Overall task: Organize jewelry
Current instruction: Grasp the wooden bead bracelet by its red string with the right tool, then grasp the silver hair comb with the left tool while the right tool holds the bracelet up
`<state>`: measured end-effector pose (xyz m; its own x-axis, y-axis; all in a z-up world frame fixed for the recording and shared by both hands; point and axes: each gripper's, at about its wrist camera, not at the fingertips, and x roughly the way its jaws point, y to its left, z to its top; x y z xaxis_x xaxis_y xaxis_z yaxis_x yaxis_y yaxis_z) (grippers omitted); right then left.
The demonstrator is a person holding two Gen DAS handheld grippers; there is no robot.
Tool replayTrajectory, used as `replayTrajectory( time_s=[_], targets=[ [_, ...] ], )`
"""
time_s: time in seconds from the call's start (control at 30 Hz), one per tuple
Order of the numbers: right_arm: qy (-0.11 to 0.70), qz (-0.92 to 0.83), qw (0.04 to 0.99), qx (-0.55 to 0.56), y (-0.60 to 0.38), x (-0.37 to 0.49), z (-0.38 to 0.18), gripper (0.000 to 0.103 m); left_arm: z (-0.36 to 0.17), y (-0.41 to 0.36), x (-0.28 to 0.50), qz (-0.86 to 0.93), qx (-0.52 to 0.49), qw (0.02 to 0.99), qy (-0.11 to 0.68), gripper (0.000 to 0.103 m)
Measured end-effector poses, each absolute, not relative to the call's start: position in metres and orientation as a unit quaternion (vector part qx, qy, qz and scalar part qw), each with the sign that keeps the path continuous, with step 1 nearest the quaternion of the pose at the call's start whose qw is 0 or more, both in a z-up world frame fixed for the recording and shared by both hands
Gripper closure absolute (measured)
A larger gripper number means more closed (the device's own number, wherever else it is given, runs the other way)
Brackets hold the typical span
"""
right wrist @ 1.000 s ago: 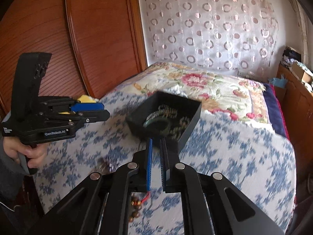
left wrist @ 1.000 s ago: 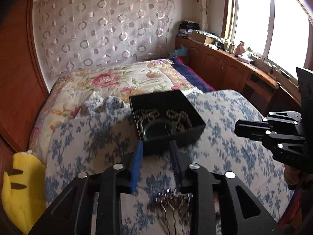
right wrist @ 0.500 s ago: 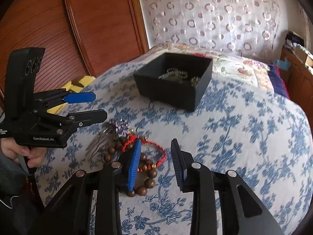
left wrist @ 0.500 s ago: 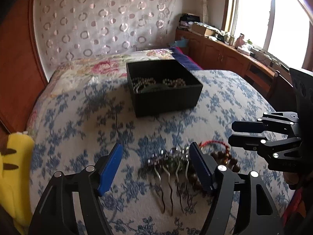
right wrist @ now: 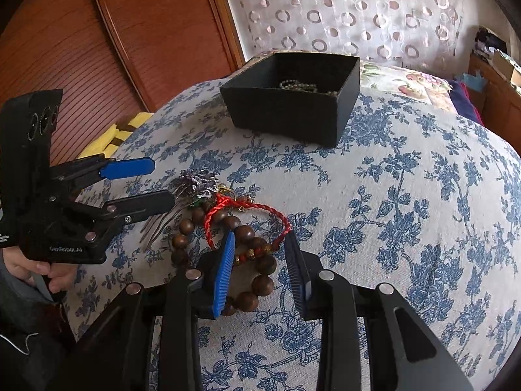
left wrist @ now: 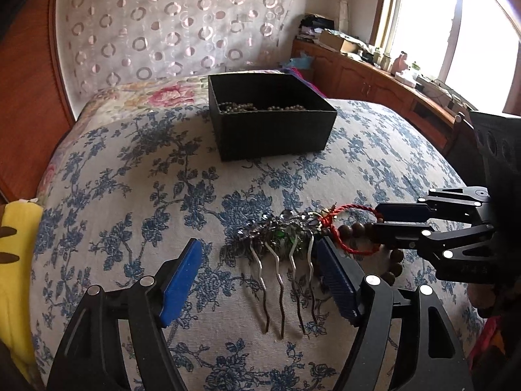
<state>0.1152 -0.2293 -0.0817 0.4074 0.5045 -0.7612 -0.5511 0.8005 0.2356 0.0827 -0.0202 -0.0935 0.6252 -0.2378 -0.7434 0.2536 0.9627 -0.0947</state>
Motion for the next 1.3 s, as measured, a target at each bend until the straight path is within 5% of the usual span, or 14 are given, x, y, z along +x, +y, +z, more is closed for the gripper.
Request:
replayTrajectory(
  time_s=[0.03,0.13,0.9,1.0,1.3],
  targets=[
    [0.443,0.316,0.839,-0.024,-0.23,0.115,-0.082,0.082,-0.094,-0.021,0.083,-0.137,0.009,0.901,0.412,0.032],
    [0.436,0.321,0.841,-0.019,-0.233,0.116,-0.08,0.094,-0.096,-0.023,0.085,-0.141,0.009,0.898,0.417,0.032],
    [0.366,0.287,0.885,-0.012,-0.277,0.103,-0.046,0.095,-0.106,-0.039,0.116,-0.15,-0.019,0.886,0.438,0.029],
    [0.368,0.287,0.884,-0.01,-0.278,0.102,-0.049,0.095,-0.106,-0.039,0.115,-0.146,-0.019,0.888,0.436,0.041],
    [0.369,0.286,0.884,-0.009,-0.278,0.102,-0.052,0.095,-0.098,-0.033,0.105,-0.133,-0.017,0.897,0.422,0.041]
  ],
)
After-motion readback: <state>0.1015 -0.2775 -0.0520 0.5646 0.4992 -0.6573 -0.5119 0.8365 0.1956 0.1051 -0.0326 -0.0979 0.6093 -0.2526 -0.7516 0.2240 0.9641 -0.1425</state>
